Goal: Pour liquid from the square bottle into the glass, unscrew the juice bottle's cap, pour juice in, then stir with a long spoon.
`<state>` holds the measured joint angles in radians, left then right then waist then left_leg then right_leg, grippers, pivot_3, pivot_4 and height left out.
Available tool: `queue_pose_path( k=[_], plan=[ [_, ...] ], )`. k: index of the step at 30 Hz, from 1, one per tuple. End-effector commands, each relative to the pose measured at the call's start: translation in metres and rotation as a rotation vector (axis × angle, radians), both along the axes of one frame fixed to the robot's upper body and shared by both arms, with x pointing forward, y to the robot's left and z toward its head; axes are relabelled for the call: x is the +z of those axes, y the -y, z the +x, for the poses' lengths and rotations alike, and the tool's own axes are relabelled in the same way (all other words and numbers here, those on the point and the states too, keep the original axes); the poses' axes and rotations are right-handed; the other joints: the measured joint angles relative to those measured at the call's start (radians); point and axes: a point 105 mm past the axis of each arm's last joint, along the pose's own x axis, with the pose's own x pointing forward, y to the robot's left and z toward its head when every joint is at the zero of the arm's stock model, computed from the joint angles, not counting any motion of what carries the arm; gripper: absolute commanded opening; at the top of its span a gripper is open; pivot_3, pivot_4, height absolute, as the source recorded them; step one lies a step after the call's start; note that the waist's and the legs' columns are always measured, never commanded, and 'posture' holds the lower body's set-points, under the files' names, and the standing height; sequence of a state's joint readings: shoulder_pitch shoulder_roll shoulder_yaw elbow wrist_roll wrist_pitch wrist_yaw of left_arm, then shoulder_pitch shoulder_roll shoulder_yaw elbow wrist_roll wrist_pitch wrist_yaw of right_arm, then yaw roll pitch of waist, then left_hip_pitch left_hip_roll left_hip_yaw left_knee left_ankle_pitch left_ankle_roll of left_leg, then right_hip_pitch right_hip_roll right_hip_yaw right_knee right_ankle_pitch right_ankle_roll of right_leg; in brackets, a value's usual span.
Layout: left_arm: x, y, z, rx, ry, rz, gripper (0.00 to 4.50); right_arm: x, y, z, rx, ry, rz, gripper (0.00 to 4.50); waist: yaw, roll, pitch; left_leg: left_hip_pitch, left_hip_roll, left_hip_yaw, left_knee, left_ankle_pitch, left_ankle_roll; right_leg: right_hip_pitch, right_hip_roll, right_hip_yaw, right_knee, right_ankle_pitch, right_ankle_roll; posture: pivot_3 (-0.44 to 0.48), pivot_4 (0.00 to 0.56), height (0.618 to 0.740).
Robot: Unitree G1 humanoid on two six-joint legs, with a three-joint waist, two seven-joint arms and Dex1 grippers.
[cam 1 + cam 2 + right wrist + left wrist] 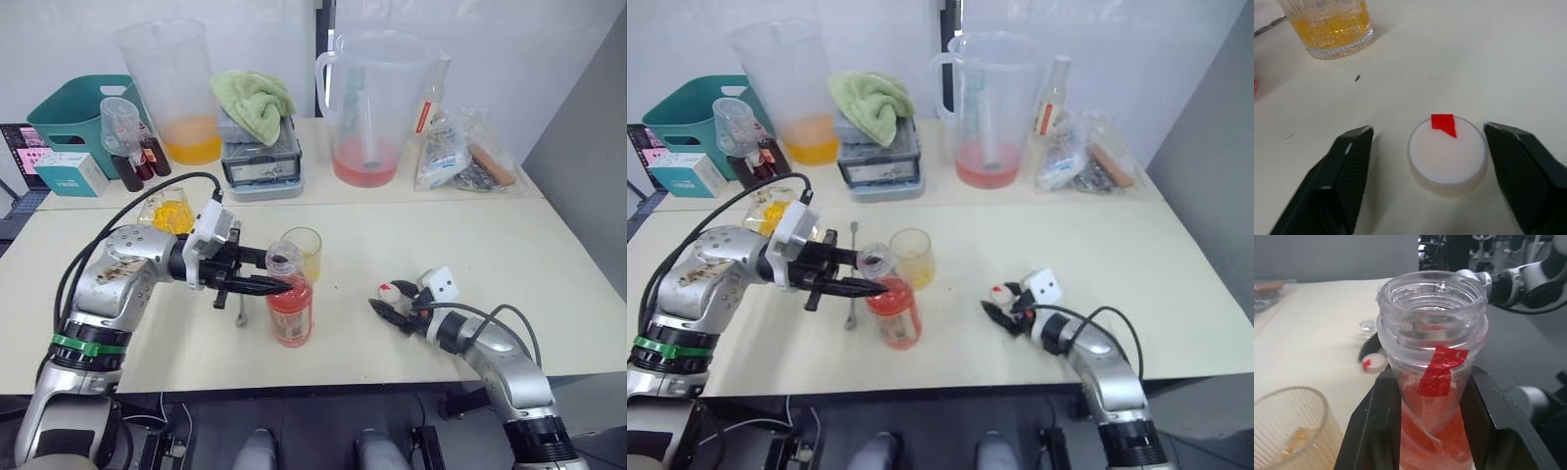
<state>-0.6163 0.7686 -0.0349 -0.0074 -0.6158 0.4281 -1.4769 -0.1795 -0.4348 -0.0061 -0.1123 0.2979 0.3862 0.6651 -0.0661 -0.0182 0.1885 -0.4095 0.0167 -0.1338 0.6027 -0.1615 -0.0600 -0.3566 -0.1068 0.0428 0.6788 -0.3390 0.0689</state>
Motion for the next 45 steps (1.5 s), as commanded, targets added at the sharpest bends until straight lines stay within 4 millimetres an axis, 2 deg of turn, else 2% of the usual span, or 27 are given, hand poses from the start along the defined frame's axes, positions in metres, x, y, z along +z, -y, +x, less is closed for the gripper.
queue_pose_path(
  k=[1,3,5,8,11,14,18,21,26,30,39,45],
  plan=[
    [0.034,-0.011,-0.01,-0.017,0.07,-0.038,1.33,0.048,-0.012,-0.002,0.041,0.137,0.025,4.46,0.0,0.0,0.001,-0.001,0.0,0.0,0.0,0.0,0.0,-0.001,0.0,0.0,0.0,0.0,0.0,0.0,0.15,0.74],
    [0.042,-0.017,-0.009,0.007,0.086,-0.04,1.33,0.071,-0.02,-0.006,0.061,0.192,0.032,4.46,-0.001,0.0,0.002,-0.006,0.0,0.0,0.0,0.0,0.0,-0.006,0.0,0.0,0.001,0.0,0.0,0.0,0.15,0.74],
    [0.047,-0.02,-0.006,0.03,0.106,-0.036,1.33,0.084,-0.026,-0.009,0.075,0.219,0.029,4.46,0.0,0.0,0.002,-0.007,0.0,0.0,0.0,0.0,0.0,-0.008,0.0,0.0,0.001,0.0,0.0,0.0,0.15,0.74],
    [0.061,-0.028,0.009,0.107,0.197,-0.02,1.33,0.114,-0.047,-0.021,0.133,0.26,0.079,4.46,0.008,-0.001,0.002,-0.008,0.0,0.0,0.0,0.0,0.0,-0.008,0.0,0.0,0.0,0.0,0.0,0.0,0.15,0.74],
    [0.068,-0.034,0.02,0.158,0.272,0.002,1.33,0.124,-0.065,-0.032,0.179,0.248,0.115,4.46,0.01,-0.001,0.002,-0.01,0.0,0.0,0.001,0.0,-0.001,-0.01,0.0,0.0,0.001,0.0,0.0,0.0,0.15,0.74],
    [0.072,-0.041,0.031,0.196,0.341,0.037,1.33,0.124,-0.08,-0.042,0.221,0.215,0.117,4.46,0.009,-0.001,0.002,-0.013,0.0,0.0,0.001,0.0,-0.001,-0.012,0.0,0.0,0.001,0.0,0.0,0.0,0.15,0.74],
    [0.075,-0.046,0.049,0.263,0.45,0.071,1.33,0.121,-0.087,-0.047,0.235,0.183,0.101,4.46,0.009,-0.002,0.003,-0.015,0.0,0.0,0.001,0.001,-0.001,-0.015,0.0,-0.001,0.002,0.0,0.0,0.0,0.15,0.74],
    [0.071,-0.038,0.069,0.326,0.607,0.095,1.33,0.119,-0.092,-0.049,0.234,0.177,0.093,4.46,0.018,-0.002,0.003,-0.015,0.0,0.0,0.002,0.001,-0.001,-0.015,0.0,-0.001,0.002,0.0,0.0,0.0,0.15,0.74],
    [0.065,-0.024,0.082,0.338,0.729,0.061,1.33,0.113,-0.09,-0.048,0.208,0.174,0.049,4.46,0.02,-0.002,0.003,-0.016,-0.001,0.0,0.003,0.001,-0.001,-0.015,0.0,-0.001,0.002,0.0,0.0,0.0,0.15,0.74],
    [0.051,-0.006,0.097,0.362,0.899,0.093,1.33,0.111,-0.088,-0.047,0.185,0.173,0.06,4.46,0.021,-0.003,0.003,-0.016,-0.001,0.0,0.003,0.001,-0.001,-0.016,0.0,-0.001,0.002,0.0,0.0,0.0,0.15,0.74],
    [0.04,0.012,0.107,0.37,1.114,0.102,1.33,0.111,-0.092,-0.049,0.156,0.169,0.085,4.46,0.013,-0.003,0.003,-0.017,-0.001,-0.001,0.003,0.001,-0.001,-0.016,0.0,-0.001,0.003,0.0,0.0,0.0,0.15,0.74],
    [0.039,0.012,0.112,0.397,1.175,0.109,1.33,0.114,-0.091,-0.05,0.139,0.173,0.098,4.46,0.014,-0.003,0.003,-0.017,-0.001,-0.001,0.003,0.001,-0.001,-0.016,0.0,-0.001,0.003,0.0,0.0,0.0,0.15,0.74]
  ],
)
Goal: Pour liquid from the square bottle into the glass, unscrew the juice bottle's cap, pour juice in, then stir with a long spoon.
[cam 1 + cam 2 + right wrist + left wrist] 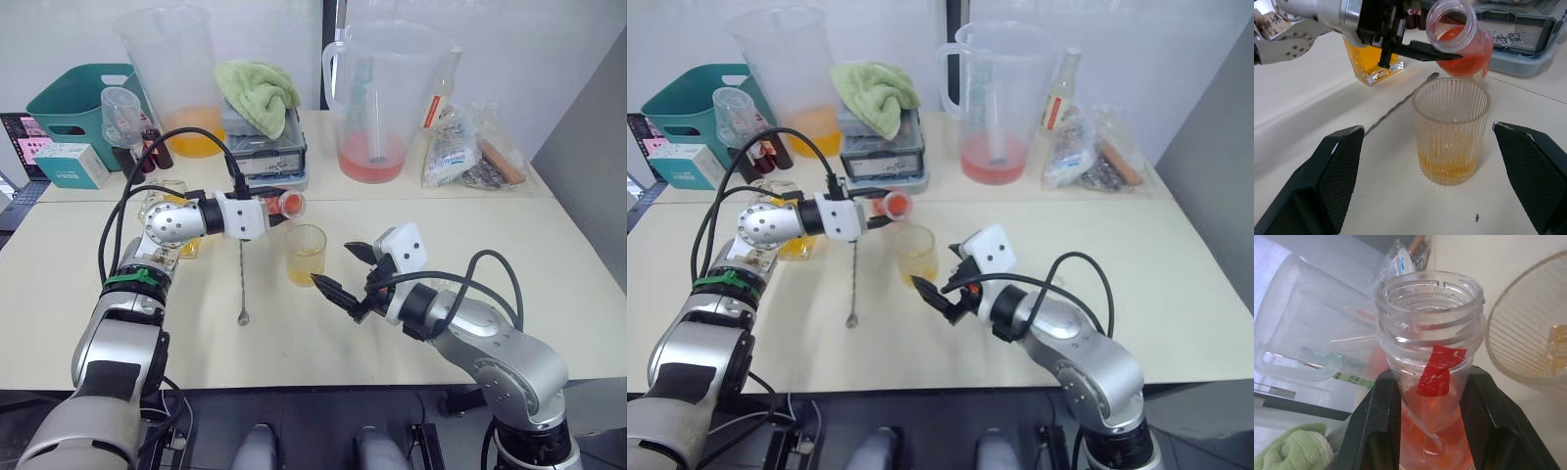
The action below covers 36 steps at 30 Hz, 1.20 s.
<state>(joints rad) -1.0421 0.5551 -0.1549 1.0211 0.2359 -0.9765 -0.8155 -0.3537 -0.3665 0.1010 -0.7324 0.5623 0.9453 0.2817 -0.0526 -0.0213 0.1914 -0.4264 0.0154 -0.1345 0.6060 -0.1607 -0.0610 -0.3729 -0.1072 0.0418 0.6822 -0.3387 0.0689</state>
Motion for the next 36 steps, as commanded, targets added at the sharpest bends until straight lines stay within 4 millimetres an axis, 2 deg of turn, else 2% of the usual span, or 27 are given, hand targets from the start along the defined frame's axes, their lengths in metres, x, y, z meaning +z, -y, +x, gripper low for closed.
queue_pose_path(
  k=[1,9,36],
  plan=[
    [0.039,0.004,-0.002,-0.018,0.168,-0.055,1.33,0.012,-0.001,-0.006,0.005,0.047,0.021,4.46,0.0,0.0,0.0,0.0,0.0,0.0,0.0,0.0,0.0,0.0,0.0,0.0,0.0,0.0,0.0,0.0,0.15,0.74],
    [0.029,0.008,-0.006,-0.044,0.277,0.05,1.33,0.015,-0.002,-0.006,-0.003,0.049,0.036,4.46,-0.001,0.0,0.0,0.0,0.0,0.0,0.0,0.0,0.0,0.0,0.0,0.0,0.0,0.0,0.0,0.0,0.15,0.74],
    [0.023,0.009,0.002,-0.024,0.534,0.207,1.33,0.022,-0.005,-0.006,0.004,0.051,0.066,4.46,-0.008,0.0,0.0,0.0,-0.001,0.0,0.0,0.0,0.0,0.0,0.0,0.0,0.001,0.0,0.0,0.0,0.15,0.74]
  ],
)
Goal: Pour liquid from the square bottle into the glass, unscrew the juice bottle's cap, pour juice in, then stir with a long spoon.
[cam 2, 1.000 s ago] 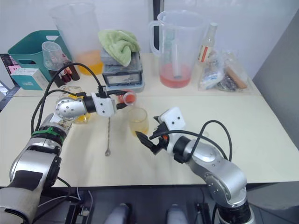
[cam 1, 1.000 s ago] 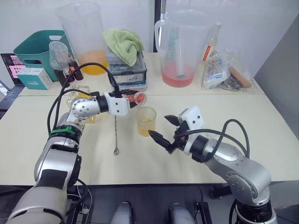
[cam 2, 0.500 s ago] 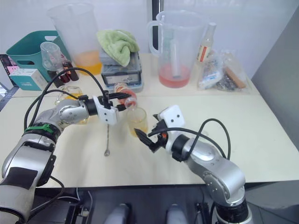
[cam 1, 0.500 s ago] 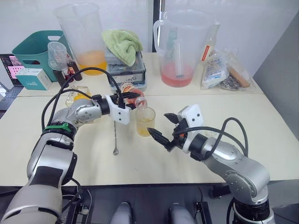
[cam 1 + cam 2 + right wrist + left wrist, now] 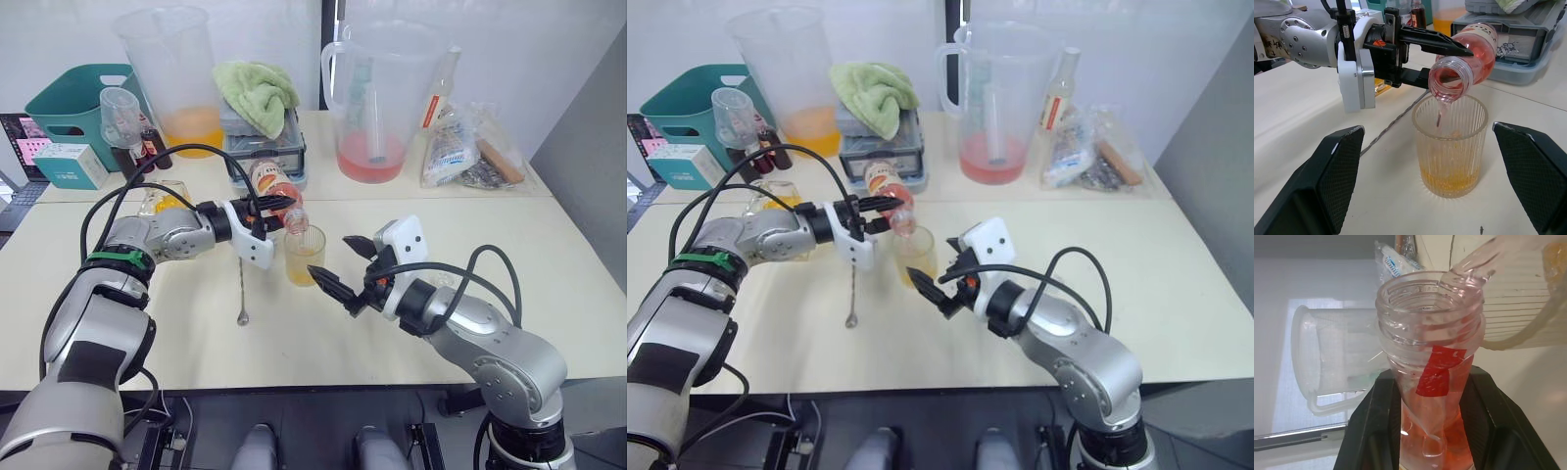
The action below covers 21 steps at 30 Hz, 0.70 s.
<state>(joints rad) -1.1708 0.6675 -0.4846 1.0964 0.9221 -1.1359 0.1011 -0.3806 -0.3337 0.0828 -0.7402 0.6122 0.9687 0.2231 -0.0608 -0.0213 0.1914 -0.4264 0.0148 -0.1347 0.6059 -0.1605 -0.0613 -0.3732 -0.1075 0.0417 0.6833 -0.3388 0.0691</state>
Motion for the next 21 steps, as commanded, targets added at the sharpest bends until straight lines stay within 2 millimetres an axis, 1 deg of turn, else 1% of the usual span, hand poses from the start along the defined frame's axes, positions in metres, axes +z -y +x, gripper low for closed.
queue_pose_path(
  k=[1,17,21],
  plan=[
    [0.0293,0.004,-0.0006,-0.028,0.102,-0.042,1.33,0.012,-0.0015,-0.0073,0.016,0.05,0.015,4.46,0.0,0.0,0.0,0.0,0.0,0.0,0.0,0.0,0.0,0.0,0.0,0.0,0.0,0.0,0.0,0.0,0.15,0.74],
    [0.0267,0.0022,0.001,-0.023,0.111,-0.032,1.33,0.0107,-0.0024,-0.0091,0.018,0.046,0.019,4.46,0.0,0.0,0.0,0.0,0.0,0.0,0.0,0.0,0.0,0.0,0.0,0.0,0.0,0.0,0.0,0.0,0.15,0.74],
    [0.0265,0.0002,0.0023,-0.008,0.086,-0.06,1.33,0.0105,-0.0027,-0.0092,0.018,0.046,0.02,4.46,-0.001,0.0,0.0,0.0,0.0,0.0,0.0,0.0,0.0,0.0,0.0,0.0,0.0,0.0,0.0,0.0,0.15,0.74]
  ],
)
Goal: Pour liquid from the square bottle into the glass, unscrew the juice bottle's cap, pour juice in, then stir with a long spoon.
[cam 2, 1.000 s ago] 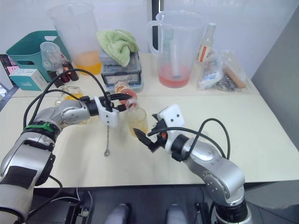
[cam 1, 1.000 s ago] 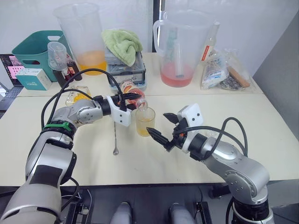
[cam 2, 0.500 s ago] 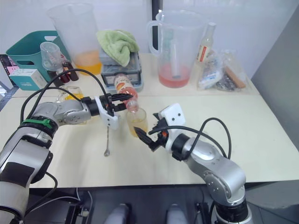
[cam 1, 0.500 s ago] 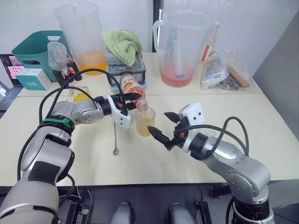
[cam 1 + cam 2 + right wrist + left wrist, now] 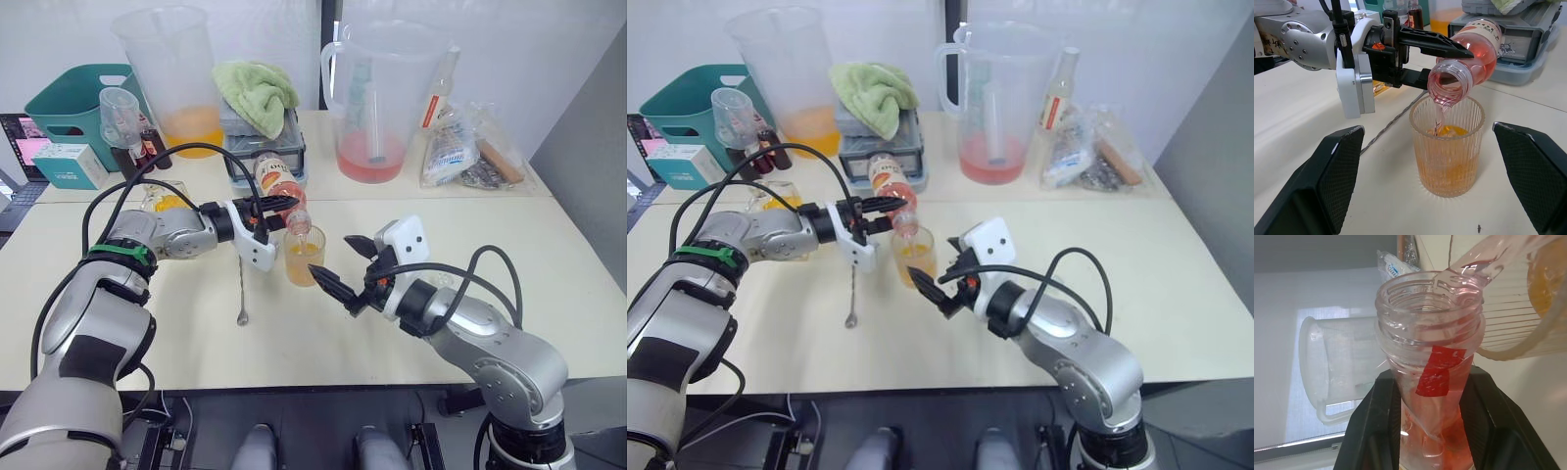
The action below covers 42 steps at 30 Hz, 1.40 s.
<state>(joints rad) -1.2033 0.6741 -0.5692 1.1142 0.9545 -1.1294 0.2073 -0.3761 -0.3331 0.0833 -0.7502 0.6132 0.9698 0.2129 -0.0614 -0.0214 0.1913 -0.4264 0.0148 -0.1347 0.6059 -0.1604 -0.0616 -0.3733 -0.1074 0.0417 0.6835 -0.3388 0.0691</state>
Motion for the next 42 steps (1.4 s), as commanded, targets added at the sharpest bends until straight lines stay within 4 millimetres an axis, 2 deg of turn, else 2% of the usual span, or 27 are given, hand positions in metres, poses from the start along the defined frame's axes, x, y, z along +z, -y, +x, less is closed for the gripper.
queue_pose_path(
  k=[1,12,18,23,27,31,34,36,42],
  plan=[
    [0.026,-0.003,0.003,0.015,0.03,-0.103,1.33,0.01,-0.003,-0.008,0.025,0.041,0.018,4.46,0.0,0.0,0.0,0.0,0.0,0.0,0.0,0.0,0.0,0.0,0.0,0.0,0.0,0.0,0.0,0.0,0.15,0.74],
    [0.027,-0.005,0.001,0.02,-0.149,-0.269,1.33,0.009,-0.002,-0.006,0.027,0.036,0.013,4.46,-0.004,0.0,0.0,0.0,0.0,0.0,0.0,0.0,0.0,0.0,0.0,0.0,0.0,0.0,0.0,0.0,0.15,0.74],
    [0.04,-0.014,0.002,0.027,-0.27,-0.418,1.33,0.009,-0.001,-0.003,0.033,0.036,0.012,4.46,-0.008,0.0,0.0,0.0,0.0,0.0,0.0,0.0,0.0,0.0,0.0,0.0,0.001,0.0,0.0,0.0,0.15,0.74],
    [0.065,-0.034,0.0,0.028,-0.413,-0.562,1.33,0.008,0.001,0.002,0.047,0.037,0.001,4.46,-0.011,0.0,0.0,0.0,0.0,0.0,0.0,0.0,0.0,0.0,0.0,0.0,0.002,0.0,0.0,0.0,0.15,0.74],
    [0.095,-0.053,-0.011,-0.021,-0.615,-0.714,1.33,0.005,0.006,0.008,0.076,0.029,-0.027,4.46,-0.014,0.0,0.0,0.0,0.0,0.0,0.001,0.0,0.0,0.0,0.0,0.0,0.002,0.0,0.0,0.0,0.15,0.74],
    [0.112,-0.079,-0.033,0.004,-0.838,-0.791,1.33,0.005,0.011,0.014,0.119,0.032,-0.05,4.46,-0.027,0.0,0.0,0.001,0.0,-0.001,0.001,0.0,0.0,0.0,0.0,0.0,0.003,0.0,0.0,0.0,0.15,0.74],
    [0.117,-0.103,-0.055,0.041,-0.995,-0.839,1.33,0.006,0.014,0.016,0.177,0.038,-0.066,4.46,-0.043,0.0,0.0,0.001,0.0,-0.001,0.0,0.0,0.0,0.0,0.0,0.0,0.004,0.0,0.0,0.0,0.15,0.74],
    [0.117,-0.129,-0.072,0.094,-1.066,-0.899,1.33,0.006,0.015,0.014,0.262,0.038,-0.089,4.46,-0.05,0.0,0.0,0.002,0.001,-0.001,0.0,0.0,0.0,0.0,0.0,0.0,0.004,0.0,0.0,0.0,0.15,0.74],
    [0.11,-0.17,-0.105,0.179,-1.133,-1.036,1.33,0.005,0.018,0.008,0.433,0.042,-0.133,4.46,-0.042,0.0,0.0,0.003,0.001,-0.001,0.0,0.0,0.0,0.0,0.0,0.0,0.005,0.0,0.0,0.0,0.15,0.74]
  ],
)
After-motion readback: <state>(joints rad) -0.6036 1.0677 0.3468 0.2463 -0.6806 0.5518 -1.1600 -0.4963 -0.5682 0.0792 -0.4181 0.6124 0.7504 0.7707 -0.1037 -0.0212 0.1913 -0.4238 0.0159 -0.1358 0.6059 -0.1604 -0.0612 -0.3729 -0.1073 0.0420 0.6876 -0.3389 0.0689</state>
